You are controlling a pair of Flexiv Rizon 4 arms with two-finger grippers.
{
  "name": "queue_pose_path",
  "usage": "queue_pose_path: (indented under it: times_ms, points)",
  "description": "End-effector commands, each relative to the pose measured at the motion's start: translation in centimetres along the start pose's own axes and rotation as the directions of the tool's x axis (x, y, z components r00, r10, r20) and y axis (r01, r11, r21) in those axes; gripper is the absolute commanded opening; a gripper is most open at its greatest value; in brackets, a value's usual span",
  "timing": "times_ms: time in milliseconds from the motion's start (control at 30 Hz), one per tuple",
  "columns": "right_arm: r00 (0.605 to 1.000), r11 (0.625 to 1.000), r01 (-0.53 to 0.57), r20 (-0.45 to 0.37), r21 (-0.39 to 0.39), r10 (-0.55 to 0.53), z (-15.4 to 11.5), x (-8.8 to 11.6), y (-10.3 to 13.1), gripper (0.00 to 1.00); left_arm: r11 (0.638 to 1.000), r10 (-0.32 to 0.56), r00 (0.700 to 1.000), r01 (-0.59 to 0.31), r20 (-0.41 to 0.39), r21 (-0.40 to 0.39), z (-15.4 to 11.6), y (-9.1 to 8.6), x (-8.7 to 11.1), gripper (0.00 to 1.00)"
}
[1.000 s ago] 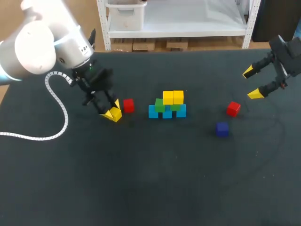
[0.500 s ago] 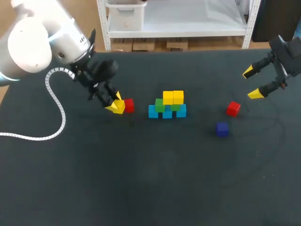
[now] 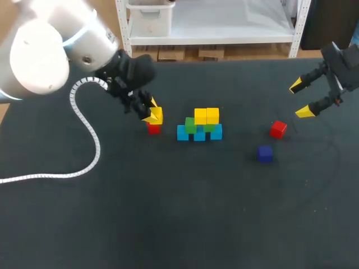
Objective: Place the blue cubes, place green cubes on the blue cubes, place the yellow cubes on the green cubes, then place the red cubes on the yellow cubes, and place purple cube on the red cubes.
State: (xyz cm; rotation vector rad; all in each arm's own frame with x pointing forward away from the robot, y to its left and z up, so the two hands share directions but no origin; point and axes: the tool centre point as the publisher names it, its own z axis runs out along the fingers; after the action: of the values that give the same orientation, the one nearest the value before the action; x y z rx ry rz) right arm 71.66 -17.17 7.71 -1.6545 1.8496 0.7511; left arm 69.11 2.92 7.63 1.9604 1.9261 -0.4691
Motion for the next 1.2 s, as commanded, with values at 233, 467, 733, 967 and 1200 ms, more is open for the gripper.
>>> queue_pose_path:
  times_ms: [233, 467, 733, 967, 1200]
  points:
    - [1.000, 1.000, 0.001, 0.002, -0.001, -0.001, 0.1, 0.0, -0.1, 1.00, 0.999, 0.006, 0.999, -0.005, -0.032, 0.036, 0.8, 1.3, -1.8, 0.00]
    - [1.000, 1.000, 0.001, 0.002, -0.001, -0.001, 0.1, 0.0, -0.1, 1.00, 0.998, 0.026, 0.999, -0.024, -0.037, 0.054, 1.3, 2.2, -2.9, 0.00]
    - [1.000, 1.000, 0.001, 0.002, -0.001, -0.001, 0.1, 0.0, -0.1, 1.00, 0.998, 0.021, 1.000, -0.019, -0.024, 0.066, 2.5, 2.6, -3.9, 0.00]
    - [1.000, 1.000, 0.001, 0.002, -0.001, -0.001, 0.1, 0.0, -0.1, 1.00, 0.997, 0.019, 1.000, -0.018, -0.018, 0.069, 3.2, 2.7, -4.7, 0.00]
    - [1.000, 1.000, 0.001, 0.002, -0.001, -0.001, 0.1, 0.0, -0.1, 1.00, 0.998, 0.016, 1.000, -0.015, -0.014, 0.062, 3.8, 2.7, -5.1, 0.00]
